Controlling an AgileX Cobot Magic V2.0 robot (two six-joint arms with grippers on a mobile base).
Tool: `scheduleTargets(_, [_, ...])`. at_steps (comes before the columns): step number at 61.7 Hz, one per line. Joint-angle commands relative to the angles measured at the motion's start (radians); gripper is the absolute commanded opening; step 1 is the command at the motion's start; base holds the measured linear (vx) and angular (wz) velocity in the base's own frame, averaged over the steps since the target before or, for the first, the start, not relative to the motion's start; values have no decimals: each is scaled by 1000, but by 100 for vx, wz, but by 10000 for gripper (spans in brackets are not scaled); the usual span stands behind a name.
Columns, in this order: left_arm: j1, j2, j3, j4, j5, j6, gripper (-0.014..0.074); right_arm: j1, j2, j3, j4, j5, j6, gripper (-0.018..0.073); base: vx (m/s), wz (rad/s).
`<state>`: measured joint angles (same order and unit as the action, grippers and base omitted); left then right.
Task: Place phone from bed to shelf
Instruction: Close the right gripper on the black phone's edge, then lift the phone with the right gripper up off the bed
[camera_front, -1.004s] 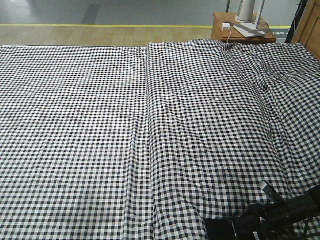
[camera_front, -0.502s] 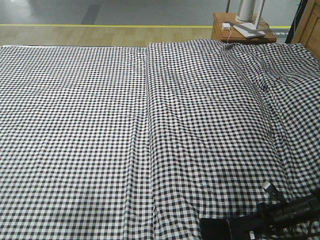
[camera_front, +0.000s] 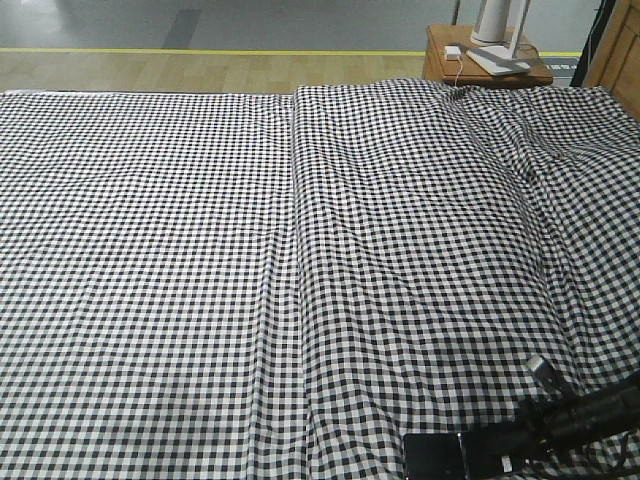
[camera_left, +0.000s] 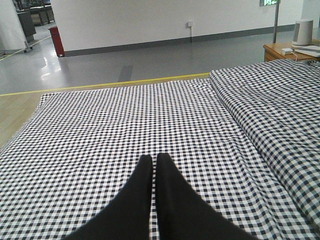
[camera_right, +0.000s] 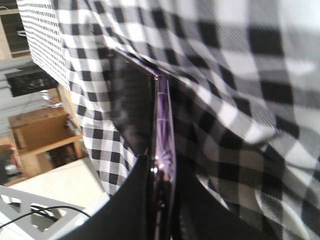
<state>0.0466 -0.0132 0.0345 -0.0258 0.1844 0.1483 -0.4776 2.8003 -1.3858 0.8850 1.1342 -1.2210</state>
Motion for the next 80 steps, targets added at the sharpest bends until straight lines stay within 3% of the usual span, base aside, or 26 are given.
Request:
scheduleTargets(1, [1,-12,-22,-9,-73,-6,1,-4,-112,4,13,155,-34,-4,0,0])
scheduleTargets(23, [1,-12,-22,-9,-73,-6,1,-2,-296,107,49,155,-108,-3,0,0])
scheduleTargets(55, [1,-12,-22,-9,-73,-6,1,13,-691,166,103,155,-100,-3,0,0])
scheduleTargets(80, [1,-12,-22,-9,-73,-6,1,224,-1023,166,110,154,-66,-3,0,0])
